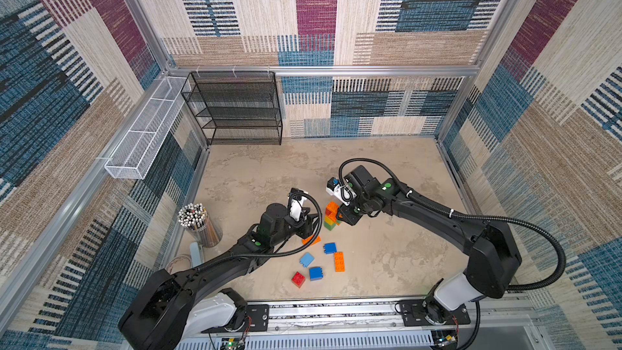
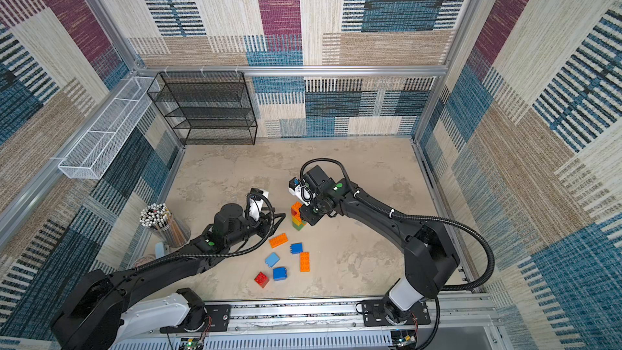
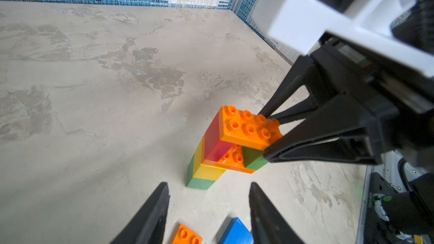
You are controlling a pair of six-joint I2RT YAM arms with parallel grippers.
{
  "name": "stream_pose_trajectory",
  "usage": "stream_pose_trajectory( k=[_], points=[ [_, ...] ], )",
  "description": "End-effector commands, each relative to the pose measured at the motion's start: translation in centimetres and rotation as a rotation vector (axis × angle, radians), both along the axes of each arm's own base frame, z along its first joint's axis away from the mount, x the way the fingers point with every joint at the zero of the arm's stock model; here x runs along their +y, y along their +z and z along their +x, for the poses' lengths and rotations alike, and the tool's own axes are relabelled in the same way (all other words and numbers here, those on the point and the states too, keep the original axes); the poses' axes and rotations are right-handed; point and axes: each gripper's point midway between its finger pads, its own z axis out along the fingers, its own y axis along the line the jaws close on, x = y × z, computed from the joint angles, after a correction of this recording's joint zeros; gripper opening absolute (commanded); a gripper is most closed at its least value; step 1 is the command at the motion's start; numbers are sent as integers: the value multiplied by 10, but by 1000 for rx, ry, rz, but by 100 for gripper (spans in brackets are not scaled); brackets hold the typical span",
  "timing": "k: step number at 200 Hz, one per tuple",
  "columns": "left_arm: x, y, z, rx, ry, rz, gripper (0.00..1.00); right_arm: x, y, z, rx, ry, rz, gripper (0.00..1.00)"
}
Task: Assemble the letter p with lego
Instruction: Assemble the lego brick with the lego brick.
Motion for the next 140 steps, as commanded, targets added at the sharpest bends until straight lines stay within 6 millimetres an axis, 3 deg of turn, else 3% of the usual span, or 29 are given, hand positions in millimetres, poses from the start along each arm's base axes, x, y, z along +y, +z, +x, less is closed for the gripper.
stream_pose_trajectory(
  k=[1,38,72,140],
  points=[
    [-3,7,10,30,44,-31,58,1,0,0,-7,9,-17,19],
    [-24,5,17,151,15,-117,61,3,-4,-4,-11,22,-32,20],
    [-32,-9,23,229,18,-116,59,4,-1,-3,-20,25,-27,20],
    [-36,-20,27,286,32,-121,42,7,0,-3,-30,35,-28,20]
  ],
)
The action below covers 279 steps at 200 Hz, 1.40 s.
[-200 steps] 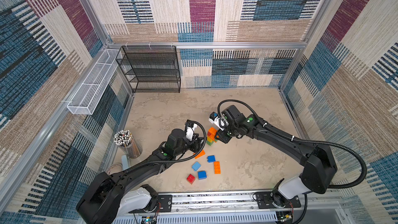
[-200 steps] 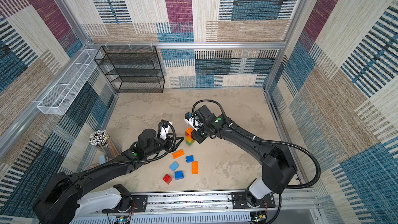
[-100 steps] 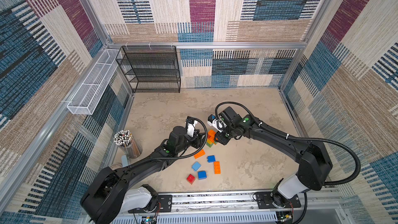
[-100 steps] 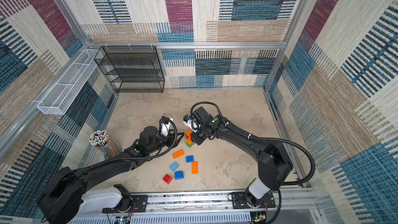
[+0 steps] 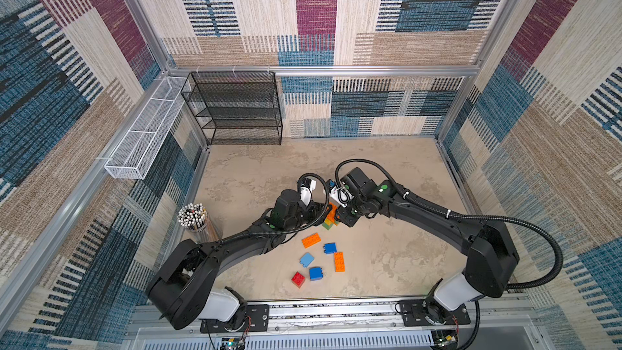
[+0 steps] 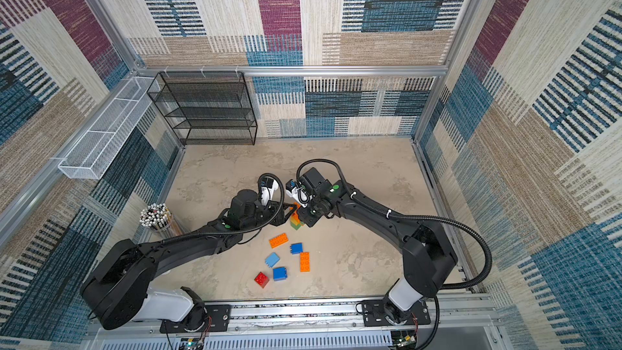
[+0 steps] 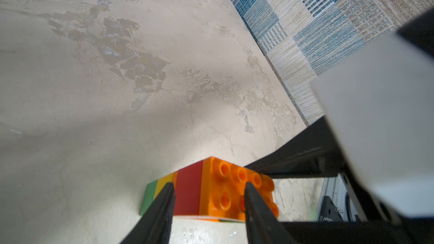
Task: Assemble the letter p with lego
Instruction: Assemble the lego brick with the lego brick.
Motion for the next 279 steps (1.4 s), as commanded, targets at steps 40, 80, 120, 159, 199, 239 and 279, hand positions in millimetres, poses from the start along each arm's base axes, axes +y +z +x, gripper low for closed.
stream_pose_trajectory(
  k=[40,80,120,159,199,239,279],
  points=[
    [7,-26,-5,77,23,31,33,3,5,1,-15,17,-2,21],
    [7,-44,-10,118,13,38,27,5,8,5,-30,10,-2,27],
    [12,-55,-14,131,25,54,26,5,15,8,-49,4,6,32],
    [10,-50,-13,123,15,46,30,7,14,7,-44,5,10,30],
    [8,-29,-8,82,21,25,48,6,12,6,-39,4,9,28],
    [20,1,-5,-24,53,10,73,5,13,5,-34,-3,9,28],
    [31,10,-15,-191,9,41,74,7,23,6,-38,-19,33,27]
  ],
)
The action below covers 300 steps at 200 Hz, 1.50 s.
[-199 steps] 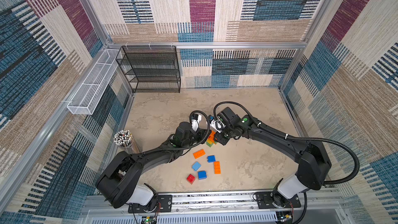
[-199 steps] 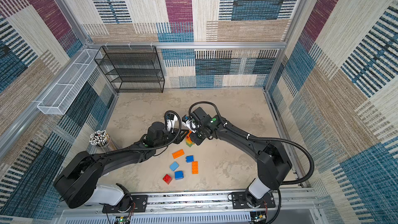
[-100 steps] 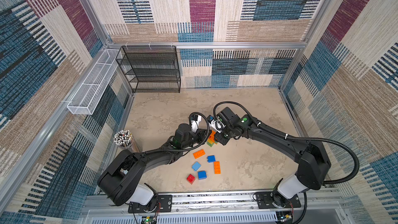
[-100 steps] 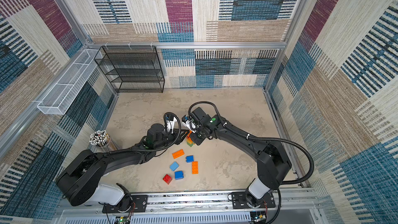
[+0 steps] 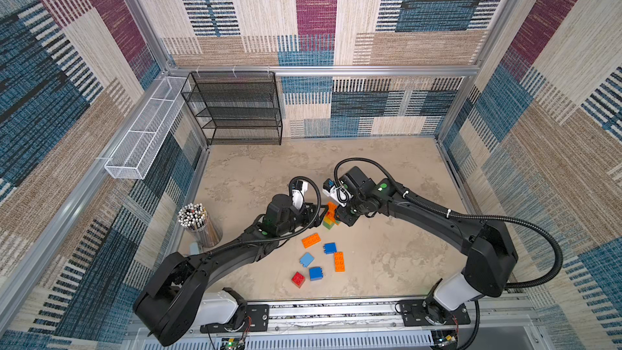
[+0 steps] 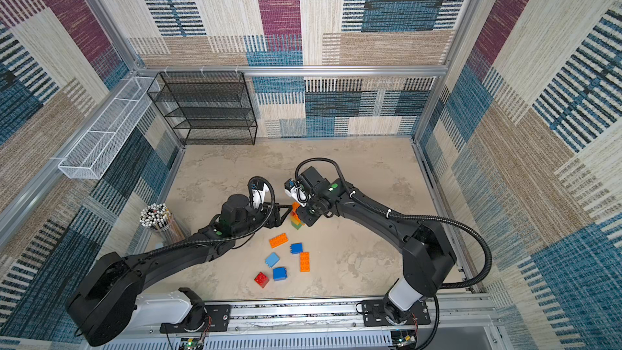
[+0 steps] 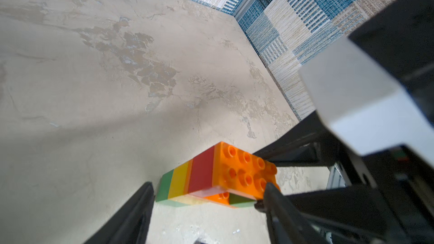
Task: Assemble the letter p with lego
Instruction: Assemble the lego brick with the lego brick, then adjust the lego brick at the center of the board.
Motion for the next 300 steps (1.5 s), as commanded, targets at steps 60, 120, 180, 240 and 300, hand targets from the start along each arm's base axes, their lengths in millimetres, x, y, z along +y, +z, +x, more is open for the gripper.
stream_pose_trajectory(
  k=[60,120,180,240,300],
  points=[
    [-4,8,-19,-332,-158,59,66,7,43,3,-29,-44,100,27],
    [-10,-5,-21,-359,-211,110,68,10,64,-8,-29,-8,166,26],
    [-17,-13,-17,-388,-212,163,66,14,70,-15,-10,14,202,25],
    [-21,-14,-17,-435,-199,214,50,15,67,-14,6,2,199,25],
    [-27,-12,-20,-479,-184,265,38,15,58,-13,28,-12,182,25]
  ],
)
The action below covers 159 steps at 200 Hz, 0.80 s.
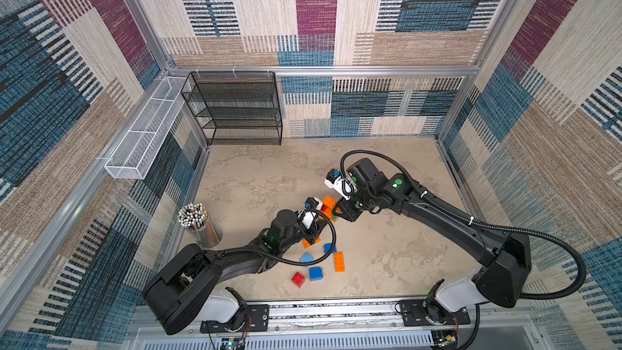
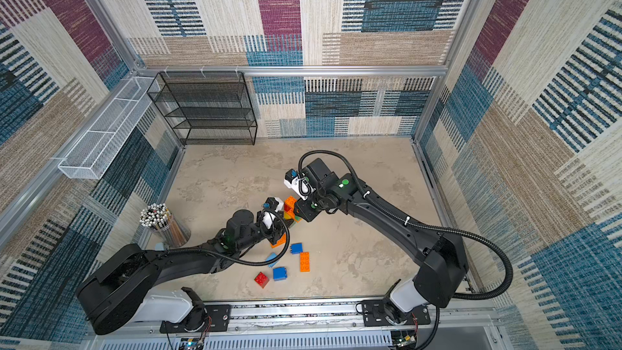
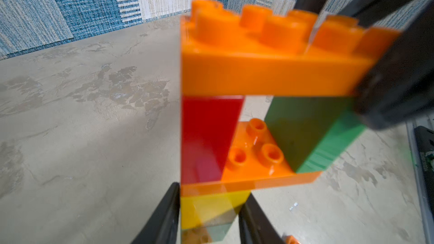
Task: Assemble the letter p with lego
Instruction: Adjust the lego brick at the center of the board.
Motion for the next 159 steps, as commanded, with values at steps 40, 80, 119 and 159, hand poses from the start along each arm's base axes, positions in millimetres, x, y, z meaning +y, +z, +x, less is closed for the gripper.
stream_pose_trajectory(
  k=[40,80,119,159],
  points=[
    [-7,19,5,-97,19,-2,32,7,1,5,-2,-2,25,26],
    [-3,23,6,-146,60,39,28,3,-12,4,24,-9,-19,26],
    [-1,31,4,-231,68,131,24,-3,-23,-3,61,-12,-52,26],
    [-8,32,1,-275,58,190,22,-4,-26,-6,71,-11,-52,25]
  ],
)
